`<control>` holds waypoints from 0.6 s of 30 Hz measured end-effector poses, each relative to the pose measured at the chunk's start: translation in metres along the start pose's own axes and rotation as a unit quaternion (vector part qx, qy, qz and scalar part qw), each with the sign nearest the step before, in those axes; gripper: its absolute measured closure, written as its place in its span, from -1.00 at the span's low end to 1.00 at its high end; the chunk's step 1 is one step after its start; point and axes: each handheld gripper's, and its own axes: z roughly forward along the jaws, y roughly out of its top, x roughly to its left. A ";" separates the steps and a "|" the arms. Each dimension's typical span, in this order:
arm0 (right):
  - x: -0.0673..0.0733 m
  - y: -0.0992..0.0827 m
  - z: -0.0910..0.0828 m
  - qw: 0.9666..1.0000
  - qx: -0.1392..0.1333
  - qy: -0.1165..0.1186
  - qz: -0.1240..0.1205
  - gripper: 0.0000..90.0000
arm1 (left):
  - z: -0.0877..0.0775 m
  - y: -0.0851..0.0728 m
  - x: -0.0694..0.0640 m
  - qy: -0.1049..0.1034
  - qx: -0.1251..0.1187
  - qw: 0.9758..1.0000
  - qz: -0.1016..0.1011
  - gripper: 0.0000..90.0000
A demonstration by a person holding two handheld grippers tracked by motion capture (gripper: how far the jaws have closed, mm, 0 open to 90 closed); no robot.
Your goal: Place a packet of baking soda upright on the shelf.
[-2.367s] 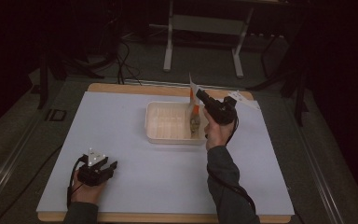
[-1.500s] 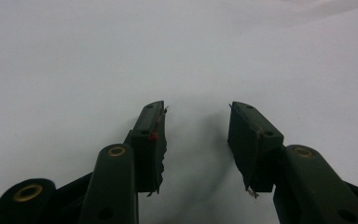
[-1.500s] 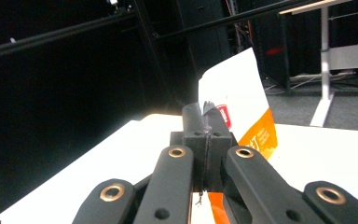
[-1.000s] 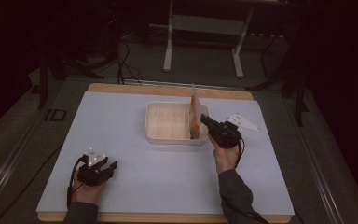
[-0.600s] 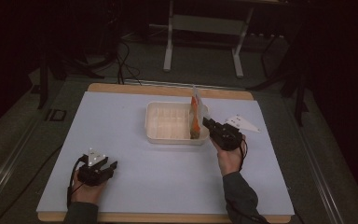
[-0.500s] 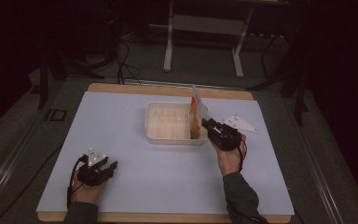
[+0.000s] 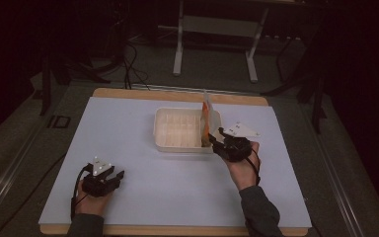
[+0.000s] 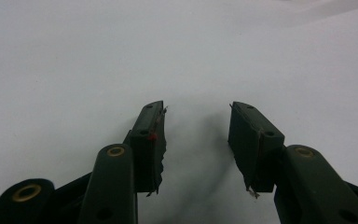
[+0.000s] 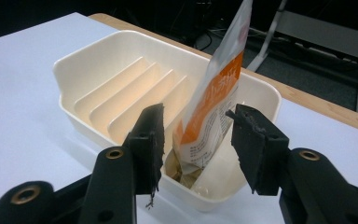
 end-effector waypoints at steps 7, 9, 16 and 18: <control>-0.005 0.005 -0.015 1.000 0.028 0.005 -0.008 0.15 | 0.000 0.000 0.000 0.000 -0.001 1.000 -0.001 0.23; -0.005 0.006 -0.017 0.999 0.037 0.010 -0.011 0.14 | 0.000 0.000 0.000 0.000 -0.001 1.000 -0.001 0.23; -0.012 0.001 -0.026 0.997 0.057 0.046 -0.008 0.12 | 0.000 0.000 0.000 -0.001 -0.001 1.000 -0.002 0.22; -0.015 -0.003 -0.027 0.997 0.060 0.058 0.001 0.11 | 0.000 0.000 0.000 -0.001 -0.001 1.000 -0.003 0.22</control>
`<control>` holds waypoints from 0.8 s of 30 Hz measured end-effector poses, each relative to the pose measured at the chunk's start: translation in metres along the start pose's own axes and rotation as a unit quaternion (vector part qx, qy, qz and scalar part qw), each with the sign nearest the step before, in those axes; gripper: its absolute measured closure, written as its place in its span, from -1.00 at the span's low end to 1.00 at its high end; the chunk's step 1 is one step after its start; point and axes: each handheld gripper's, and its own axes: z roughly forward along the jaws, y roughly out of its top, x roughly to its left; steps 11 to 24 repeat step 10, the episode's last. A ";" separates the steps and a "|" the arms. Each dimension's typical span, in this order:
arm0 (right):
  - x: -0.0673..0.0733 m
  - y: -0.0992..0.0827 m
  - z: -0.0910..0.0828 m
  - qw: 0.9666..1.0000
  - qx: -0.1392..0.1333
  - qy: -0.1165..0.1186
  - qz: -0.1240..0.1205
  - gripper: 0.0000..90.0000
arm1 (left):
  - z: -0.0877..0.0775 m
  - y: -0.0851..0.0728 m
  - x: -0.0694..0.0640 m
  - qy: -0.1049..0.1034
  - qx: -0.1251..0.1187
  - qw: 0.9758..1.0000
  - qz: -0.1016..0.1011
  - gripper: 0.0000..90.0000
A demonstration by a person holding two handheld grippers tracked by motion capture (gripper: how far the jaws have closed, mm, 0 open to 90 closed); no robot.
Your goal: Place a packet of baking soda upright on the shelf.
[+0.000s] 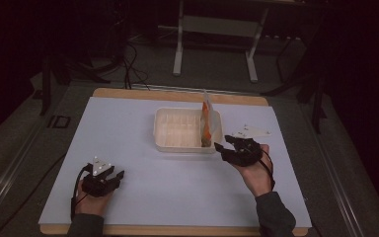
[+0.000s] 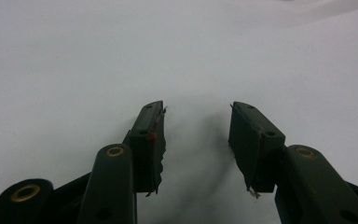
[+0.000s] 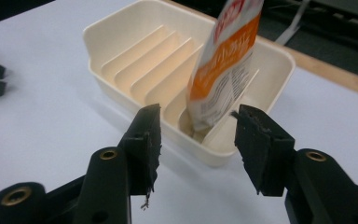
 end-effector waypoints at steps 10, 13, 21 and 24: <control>-0.021 -0.039 -0.010 0.999 0.013 -0.008 0.034 0.12 | 0.000 0.000 0.000 0.001 0.001 1.000 -0.001 0.21; -0.021 -0.039 -0.010 0.999 0.013 -0.008 0.034 0.12 | 0.000 0.000 0.000 0.001 0.001 1.000 -0.001 0.21; -0.021 -0.039 -0.010 0.999 0.013 -0.008 0.034 0.12 | 0.000 0.000 0.000 0.001 0.001 1.000 -0.001 0.21; -0.021 -0.039 -0.010 0.999 0.013 -0.008 0.034 0.12 | 0.000 0.000 0.000 0.001 0.001 1.000 -0.001 0.21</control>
